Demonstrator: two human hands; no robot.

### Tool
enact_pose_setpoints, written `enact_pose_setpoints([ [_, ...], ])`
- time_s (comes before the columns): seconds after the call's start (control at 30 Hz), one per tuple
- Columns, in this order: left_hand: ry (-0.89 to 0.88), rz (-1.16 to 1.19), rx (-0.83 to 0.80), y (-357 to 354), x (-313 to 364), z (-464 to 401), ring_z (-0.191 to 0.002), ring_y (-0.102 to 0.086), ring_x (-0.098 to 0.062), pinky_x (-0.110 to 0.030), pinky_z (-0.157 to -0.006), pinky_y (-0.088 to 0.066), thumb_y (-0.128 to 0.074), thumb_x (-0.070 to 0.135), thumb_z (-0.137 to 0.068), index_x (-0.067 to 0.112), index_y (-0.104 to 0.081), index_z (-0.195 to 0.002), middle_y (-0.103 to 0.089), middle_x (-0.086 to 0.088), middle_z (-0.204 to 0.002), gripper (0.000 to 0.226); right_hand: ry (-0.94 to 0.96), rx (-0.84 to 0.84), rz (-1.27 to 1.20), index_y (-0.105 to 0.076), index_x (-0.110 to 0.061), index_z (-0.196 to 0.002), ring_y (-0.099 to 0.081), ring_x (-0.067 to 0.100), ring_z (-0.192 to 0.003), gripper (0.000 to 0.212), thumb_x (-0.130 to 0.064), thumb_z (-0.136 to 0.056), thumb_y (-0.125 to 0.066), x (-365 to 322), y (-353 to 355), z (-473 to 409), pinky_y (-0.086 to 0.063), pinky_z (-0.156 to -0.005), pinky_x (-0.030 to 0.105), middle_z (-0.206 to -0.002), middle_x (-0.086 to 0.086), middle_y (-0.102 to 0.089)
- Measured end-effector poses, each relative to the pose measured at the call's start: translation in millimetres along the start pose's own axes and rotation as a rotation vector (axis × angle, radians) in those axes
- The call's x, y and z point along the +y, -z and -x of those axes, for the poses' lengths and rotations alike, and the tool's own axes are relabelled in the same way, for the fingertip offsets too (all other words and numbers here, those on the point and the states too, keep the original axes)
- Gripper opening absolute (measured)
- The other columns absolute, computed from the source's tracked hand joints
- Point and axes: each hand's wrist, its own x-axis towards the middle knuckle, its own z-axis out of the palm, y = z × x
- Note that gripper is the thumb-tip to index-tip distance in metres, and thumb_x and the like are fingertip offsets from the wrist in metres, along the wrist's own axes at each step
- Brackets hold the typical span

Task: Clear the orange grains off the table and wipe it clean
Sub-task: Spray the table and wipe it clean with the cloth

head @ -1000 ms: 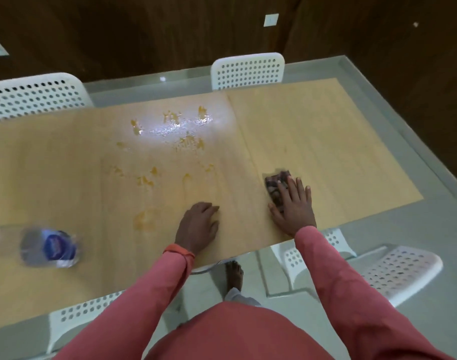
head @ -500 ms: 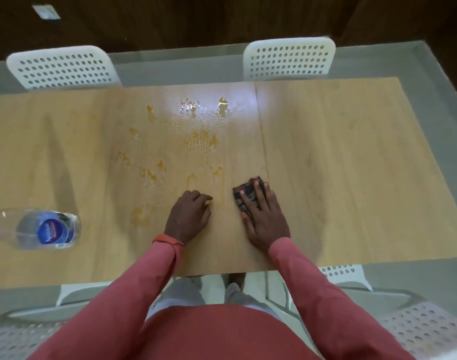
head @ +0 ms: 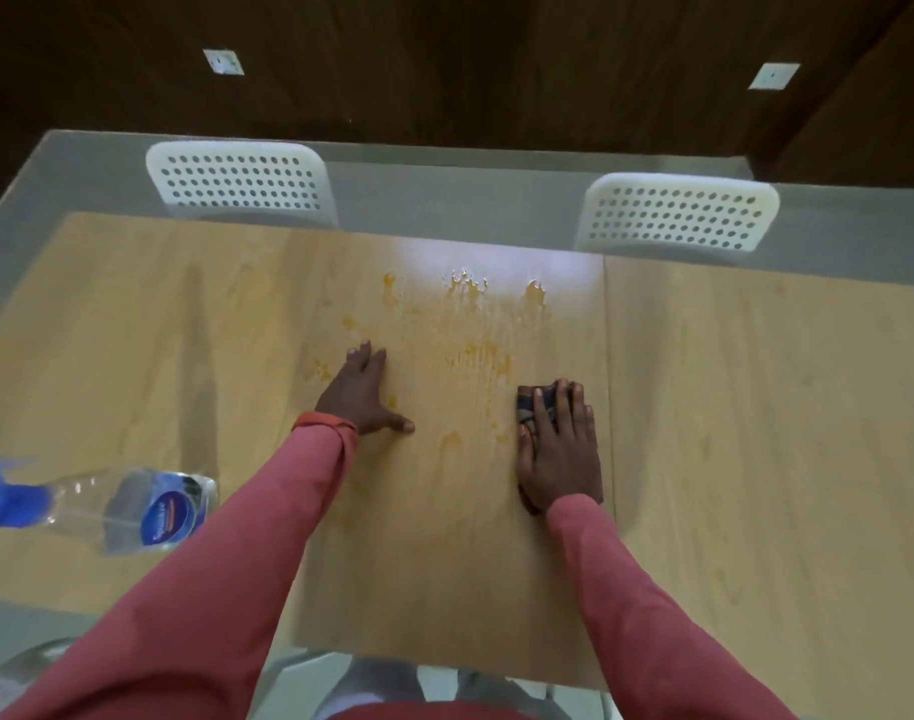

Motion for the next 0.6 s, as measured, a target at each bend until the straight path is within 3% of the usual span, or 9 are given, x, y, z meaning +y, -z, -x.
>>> enact_pose_setpoints([
  [0.4, 0.007, -0.018, 0.007, -6.3, -5.8, -17.3, -0.149, 0.008, -0.020, -0.041, -0.121, -0.016, -0.084, 0.061, -0.053, 0.017, 0.001, -0.155, 0.015, 0.000, -0.161, 0.140, -0.147, 0.005, 0.045, -0.013, -0.011, -0.160, 0.007, 0.032, -0.154, 0.066, -0.040, -0.101, -0.016, -23.5, 21.9, -167.8, 0.000, -0.126, 0.046, -0.168, 0.014, 0.000],
  [0.6, 0.000, -0.026, 0.019, -7.5, -5.4, -18.1, -0.149, 0.008, -0.021, -0.042, -0.121, -0.017, -0.084, 0.061, -0.052, 0.018, 0.000, -0.155, 0.015, -0.001, -0.162, 0.140, 0.089, -0.035, 0.093, -0.006, -0.011, -0.160, 0.008, 0.032, -0.154, 0.066, -0.041, -0.103, -0.018, -108.4, 25.5, -249.8, 0.001, -0.126, 0.045, -0.168, 0.015, 0.002],
])
